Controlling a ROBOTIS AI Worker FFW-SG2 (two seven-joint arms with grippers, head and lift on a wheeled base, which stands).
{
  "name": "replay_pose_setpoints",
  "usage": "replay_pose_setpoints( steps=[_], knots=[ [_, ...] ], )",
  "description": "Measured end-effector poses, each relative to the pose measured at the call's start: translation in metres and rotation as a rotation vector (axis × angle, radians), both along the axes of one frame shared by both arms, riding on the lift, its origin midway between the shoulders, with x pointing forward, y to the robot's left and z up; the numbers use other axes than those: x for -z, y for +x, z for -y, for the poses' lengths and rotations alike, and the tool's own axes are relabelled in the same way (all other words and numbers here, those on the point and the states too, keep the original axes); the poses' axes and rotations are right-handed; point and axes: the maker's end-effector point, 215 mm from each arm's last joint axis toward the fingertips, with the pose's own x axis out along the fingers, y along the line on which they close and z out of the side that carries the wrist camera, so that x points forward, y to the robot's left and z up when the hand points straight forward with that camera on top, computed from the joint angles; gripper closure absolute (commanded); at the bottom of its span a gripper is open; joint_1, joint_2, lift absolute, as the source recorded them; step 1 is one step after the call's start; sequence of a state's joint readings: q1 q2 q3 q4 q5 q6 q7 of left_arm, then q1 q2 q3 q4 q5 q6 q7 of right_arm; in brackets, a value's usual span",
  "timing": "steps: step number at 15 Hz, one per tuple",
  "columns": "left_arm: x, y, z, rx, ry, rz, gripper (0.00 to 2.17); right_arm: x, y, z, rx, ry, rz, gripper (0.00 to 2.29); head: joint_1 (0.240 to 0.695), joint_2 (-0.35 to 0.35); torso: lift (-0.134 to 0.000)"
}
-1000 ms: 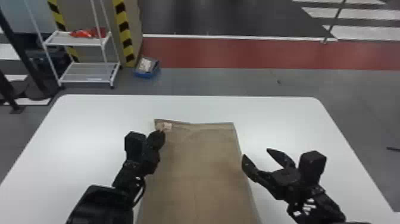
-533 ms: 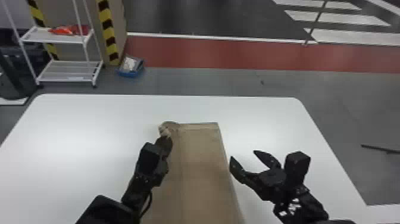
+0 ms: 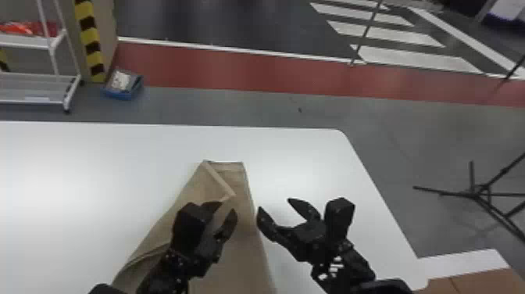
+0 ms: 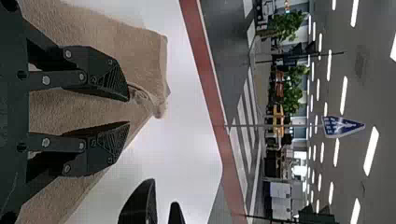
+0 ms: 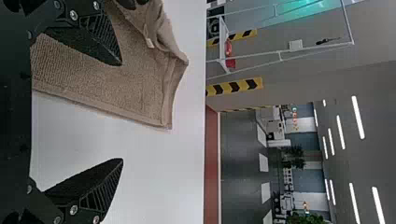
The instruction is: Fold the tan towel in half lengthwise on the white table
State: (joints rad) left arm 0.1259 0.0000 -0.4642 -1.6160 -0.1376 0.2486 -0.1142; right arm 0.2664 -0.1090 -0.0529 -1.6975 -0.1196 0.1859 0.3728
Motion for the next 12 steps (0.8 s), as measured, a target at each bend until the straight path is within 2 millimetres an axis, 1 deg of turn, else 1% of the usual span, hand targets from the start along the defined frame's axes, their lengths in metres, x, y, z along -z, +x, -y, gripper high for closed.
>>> replay_pose_setpoints(
  steps=[3, 4, 5, 6, 7, 8, 10, 12],
  knots=[
    [0.013, 0.000, -0.001, -0.007, 0.030, -0.031, 0.02, 0.000, -0.001, -0.002, -0.002, 0.002, -0.001, 0.16, 0.695, -0.294, -0.057],
    [0.019, 0.002, -0.006, -0.017, 0.039, -0.037, 0.02, 0.001, -0.001, -0.002, -0.002, 0.002, -0.002, 0.16, 0.695, -0.291, -0.057],
    [0.022, 0.007, -0.014, -0.042, 0.050, -0.037, 0.02, 0.002, -0.002, -0.002, -0.002, 0.003, -0.006, 0.16, 0.695, -0.277, -0.057],
    [0.024, 0.012, -0.023, -0.070, 0.062, -0.032, 0.02, 0.004, -0.004, -0.002, -0.001, 0.005, -0.009, 0.16, 0.695, -0.268, -0.057],
    [0.022, 0.018, -0.031, -0.102, 0.069, -0.018, 0.02, 0.004, -0.005, -0.003, -0.001, 0.007, -0.010, 0.16, 0.695, -0.259, -0.057],
    [0.017, 0.021, -0.034, -0.117, 0.064, 0.000, 0.04, 0.005, -0.006, -0.002, 0.000, 0.009, -0.010, 0.16, 0.695, -0.252, -0.057],
    [0.006, 0.021, -0.029, -0.109, 0.040, 0.031, 0.10, 0.007, -0.007, 0.000, 0.003, 0.008, -0.015, 0.16, 0.695, -0.258, -0.057],
    [0.002, 0.019, -0.012, -0.070, 0.022, 0.043, 0.20, 0.012, -0.011, 0.006, 0.018, 0.004, -0.025, 0.16, 0.695, -0.277, -0.057]
  ],
)
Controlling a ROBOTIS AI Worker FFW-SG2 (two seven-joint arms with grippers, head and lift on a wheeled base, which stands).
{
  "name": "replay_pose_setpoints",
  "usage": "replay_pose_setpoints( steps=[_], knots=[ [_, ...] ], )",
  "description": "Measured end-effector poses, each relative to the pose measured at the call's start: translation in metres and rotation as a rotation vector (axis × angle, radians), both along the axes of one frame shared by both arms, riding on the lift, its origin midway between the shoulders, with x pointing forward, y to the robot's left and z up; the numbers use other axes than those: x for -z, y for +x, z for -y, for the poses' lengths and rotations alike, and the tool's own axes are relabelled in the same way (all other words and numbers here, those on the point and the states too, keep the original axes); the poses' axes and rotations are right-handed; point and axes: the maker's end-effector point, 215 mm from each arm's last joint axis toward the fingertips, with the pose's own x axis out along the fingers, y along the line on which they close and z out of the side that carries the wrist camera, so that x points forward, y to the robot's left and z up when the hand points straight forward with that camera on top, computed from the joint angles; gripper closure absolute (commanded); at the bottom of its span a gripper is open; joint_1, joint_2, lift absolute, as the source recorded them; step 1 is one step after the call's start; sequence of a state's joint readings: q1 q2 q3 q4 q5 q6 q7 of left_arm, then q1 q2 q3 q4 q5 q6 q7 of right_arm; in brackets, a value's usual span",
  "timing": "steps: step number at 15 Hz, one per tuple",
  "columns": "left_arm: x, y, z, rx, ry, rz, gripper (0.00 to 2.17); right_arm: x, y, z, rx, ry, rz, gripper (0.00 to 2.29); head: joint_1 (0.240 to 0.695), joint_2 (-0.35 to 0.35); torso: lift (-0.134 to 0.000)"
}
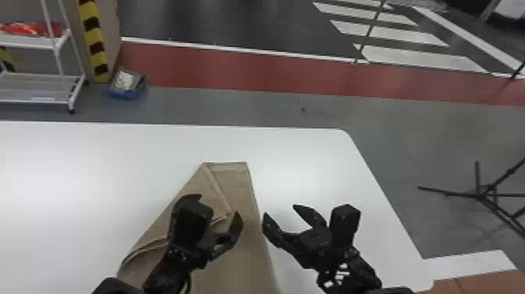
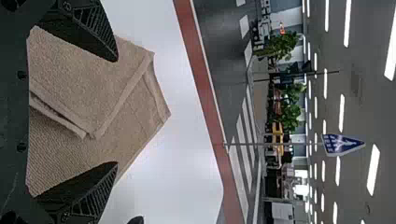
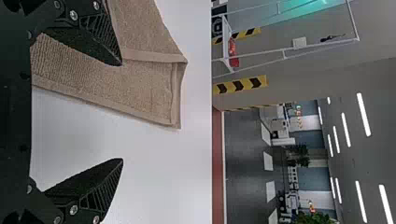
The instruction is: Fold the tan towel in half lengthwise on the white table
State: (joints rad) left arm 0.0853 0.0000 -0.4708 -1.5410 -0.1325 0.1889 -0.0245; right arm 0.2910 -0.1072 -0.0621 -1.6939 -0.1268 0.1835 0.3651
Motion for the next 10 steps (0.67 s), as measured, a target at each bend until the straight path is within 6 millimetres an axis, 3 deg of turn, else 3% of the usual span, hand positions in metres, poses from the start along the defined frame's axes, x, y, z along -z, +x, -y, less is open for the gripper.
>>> replay_pose_setpoints(
  steps=[5, 9, 10],
  knots=[
    [0.027, 0.009, 0.039, 0.103, 0.053, 0.000, 0.33, 0.014, -0.013, 0.036, 0.109, -0.024, -0.032, 0.16, 0.695, -0.350, -0.057],
    [0.041, 0.025, 0.038, 0.131, 0.092, 0.033, 0.33, 0.017, -0.032, 0.064, 0.185, -0.024, -0.044, 0.16, 0.695, -0.350, -0.057],
    [0.041, 0.028, 0.037, 0.131, 0.097, 0.036, 0.43, 0.018, -0.034, 0.069, 0.193, -0.019, -0.047, 0.16, 0.695, -0.350, -0.057]
  ],
)
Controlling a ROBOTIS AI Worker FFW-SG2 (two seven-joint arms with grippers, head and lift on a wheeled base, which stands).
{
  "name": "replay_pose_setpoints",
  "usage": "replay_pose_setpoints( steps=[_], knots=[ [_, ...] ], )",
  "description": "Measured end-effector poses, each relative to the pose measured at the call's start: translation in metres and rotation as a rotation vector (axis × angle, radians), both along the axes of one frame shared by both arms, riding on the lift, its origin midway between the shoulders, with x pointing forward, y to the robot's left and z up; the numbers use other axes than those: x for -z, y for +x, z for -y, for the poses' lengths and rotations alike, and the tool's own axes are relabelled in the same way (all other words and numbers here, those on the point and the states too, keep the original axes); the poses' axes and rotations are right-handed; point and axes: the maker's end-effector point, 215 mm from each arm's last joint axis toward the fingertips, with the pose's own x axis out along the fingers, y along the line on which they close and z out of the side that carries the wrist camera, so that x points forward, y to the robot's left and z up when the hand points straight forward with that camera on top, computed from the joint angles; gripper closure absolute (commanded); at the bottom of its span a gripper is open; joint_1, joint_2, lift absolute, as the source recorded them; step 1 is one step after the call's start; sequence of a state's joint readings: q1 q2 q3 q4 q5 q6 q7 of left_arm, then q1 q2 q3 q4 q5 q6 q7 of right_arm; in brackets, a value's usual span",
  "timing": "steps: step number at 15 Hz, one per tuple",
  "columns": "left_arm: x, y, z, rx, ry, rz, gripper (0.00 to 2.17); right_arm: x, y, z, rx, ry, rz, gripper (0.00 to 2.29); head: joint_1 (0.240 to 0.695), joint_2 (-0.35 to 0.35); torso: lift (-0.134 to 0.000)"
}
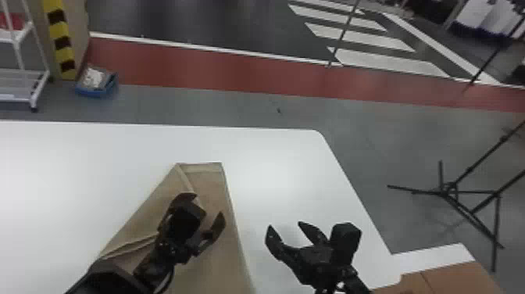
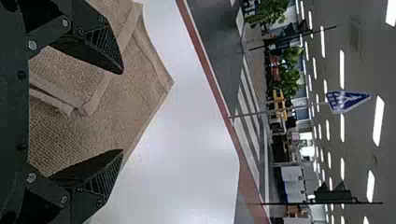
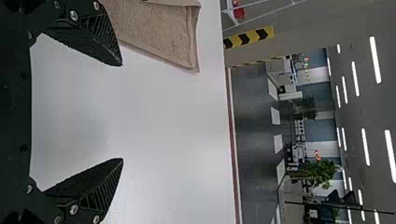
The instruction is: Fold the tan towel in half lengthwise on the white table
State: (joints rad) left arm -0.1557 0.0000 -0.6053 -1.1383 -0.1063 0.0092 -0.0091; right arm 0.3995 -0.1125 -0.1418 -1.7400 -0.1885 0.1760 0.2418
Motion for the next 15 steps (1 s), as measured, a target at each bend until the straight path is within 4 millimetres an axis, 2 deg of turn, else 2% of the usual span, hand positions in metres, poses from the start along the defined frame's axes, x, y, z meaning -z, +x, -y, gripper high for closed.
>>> replay_pose_setpoints(
  steps=[1, 5, 10, 15],
  knots=[
    [0.002, 0.003, -0.002, -0.001, 0.009, 0.001, 0.55, 0.001, -0.002, 0.003, 0.005, 0.003, -0.003, 0.16, 0.695, -0.350, -0.057],
    [0.013, 0.010, -0.011, -0.007, 0.049, -0.009, 0.55, 0.002, -0.004, 0.003, 0.000, 0.006, -0.011, 0.16, 0.695, -0.350, -0.057],
    [0.034, 0.002, -0.015, 0.000, 0.122, -0.055, 0.55, 0.007, 0.000, -0.004, -0.011, 0.012, -0.024, 0.16, 0.695, -0.350, -0.057],
    [0.035, 0.003, -0.016, -0.004, 0.129, -0.057, 0.55, 0.008, 0.001, -0.004, -0.011, 0.015, -0.028, 0.16, 0.695, -0.350, -0.057]
  ],
)
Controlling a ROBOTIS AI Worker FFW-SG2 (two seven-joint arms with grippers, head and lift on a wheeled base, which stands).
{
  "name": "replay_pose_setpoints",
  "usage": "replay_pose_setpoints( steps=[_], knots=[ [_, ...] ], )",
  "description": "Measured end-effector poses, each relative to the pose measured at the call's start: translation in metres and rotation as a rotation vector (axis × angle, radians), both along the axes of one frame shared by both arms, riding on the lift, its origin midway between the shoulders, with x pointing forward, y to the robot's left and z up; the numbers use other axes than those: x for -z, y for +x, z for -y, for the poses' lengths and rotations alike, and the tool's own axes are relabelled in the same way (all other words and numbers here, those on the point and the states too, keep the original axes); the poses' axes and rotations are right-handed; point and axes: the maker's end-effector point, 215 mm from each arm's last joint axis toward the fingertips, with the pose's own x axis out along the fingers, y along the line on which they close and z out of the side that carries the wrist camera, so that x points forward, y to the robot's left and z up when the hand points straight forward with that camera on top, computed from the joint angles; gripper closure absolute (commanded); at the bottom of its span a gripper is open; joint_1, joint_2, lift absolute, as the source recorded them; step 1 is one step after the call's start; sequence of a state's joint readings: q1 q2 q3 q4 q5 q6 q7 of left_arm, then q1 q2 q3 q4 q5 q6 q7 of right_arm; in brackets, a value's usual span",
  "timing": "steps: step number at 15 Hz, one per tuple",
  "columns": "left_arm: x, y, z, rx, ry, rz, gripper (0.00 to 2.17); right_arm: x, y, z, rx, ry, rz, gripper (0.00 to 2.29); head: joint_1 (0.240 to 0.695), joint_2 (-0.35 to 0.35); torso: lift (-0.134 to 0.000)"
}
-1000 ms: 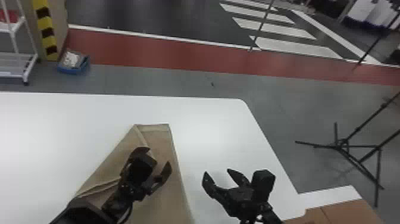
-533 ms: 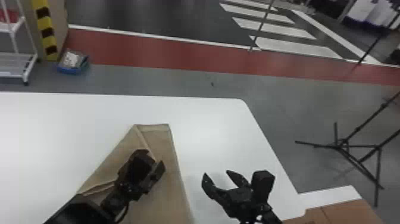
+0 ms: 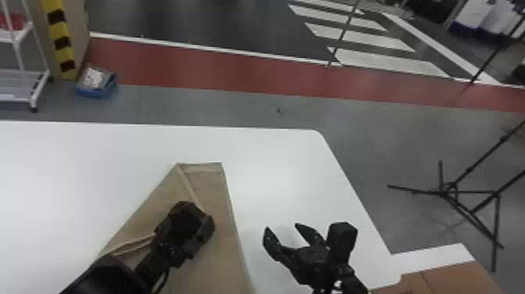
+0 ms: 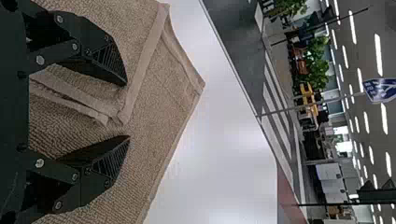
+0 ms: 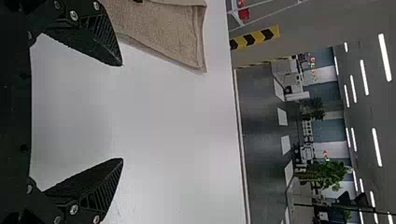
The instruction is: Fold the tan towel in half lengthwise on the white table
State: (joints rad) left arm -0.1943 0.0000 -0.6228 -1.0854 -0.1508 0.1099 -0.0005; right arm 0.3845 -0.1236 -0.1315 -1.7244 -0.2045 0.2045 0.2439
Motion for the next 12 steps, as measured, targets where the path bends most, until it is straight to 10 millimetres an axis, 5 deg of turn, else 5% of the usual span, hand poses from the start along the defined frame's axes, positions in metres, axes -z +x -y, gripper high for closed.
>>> replay_pose_setpoints(
  steps=[12],
  knots=[
    [-0.0077, -0.0004, 0.0027, -0.006, -0.008, 0.021, 0.72, -0.0016, 0.0010, -0.0001, 0.002, 0.008, 0.003, 0.16, 0.695, -0.350, -0.057]
  ],
)
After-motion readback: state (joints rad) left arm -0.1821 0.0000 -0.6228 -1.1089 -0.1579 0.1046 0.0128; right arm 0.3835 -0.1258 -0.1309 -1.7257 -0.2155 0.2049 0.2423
